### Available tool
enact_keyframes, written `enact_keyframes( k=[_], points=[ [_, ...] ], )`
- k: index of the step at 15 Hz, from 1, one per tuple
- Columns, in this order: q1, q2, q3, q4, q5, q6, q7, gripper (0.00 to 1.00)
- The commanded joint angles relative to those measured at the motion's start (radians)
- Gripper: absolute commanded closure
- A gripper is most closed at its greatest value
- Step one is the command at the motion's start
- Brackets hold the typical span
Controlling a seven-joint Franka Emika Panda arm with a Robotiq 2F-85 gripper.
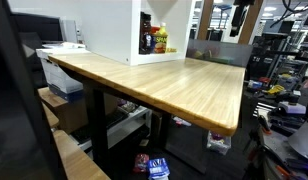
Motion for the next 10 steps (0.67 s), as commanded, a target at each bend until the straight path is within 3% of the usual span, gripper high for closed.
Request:
enact_keyframes(
  k=[1, 10],
  points=[
    [0.005, 0.014, 0.013, -0.004, 0.002, 0.044, 0.033, 0.00],
    [0.037, 0.109, 0.067, 0.011, 0.038, 0.202, 0.147, 0.00]
  ],
)
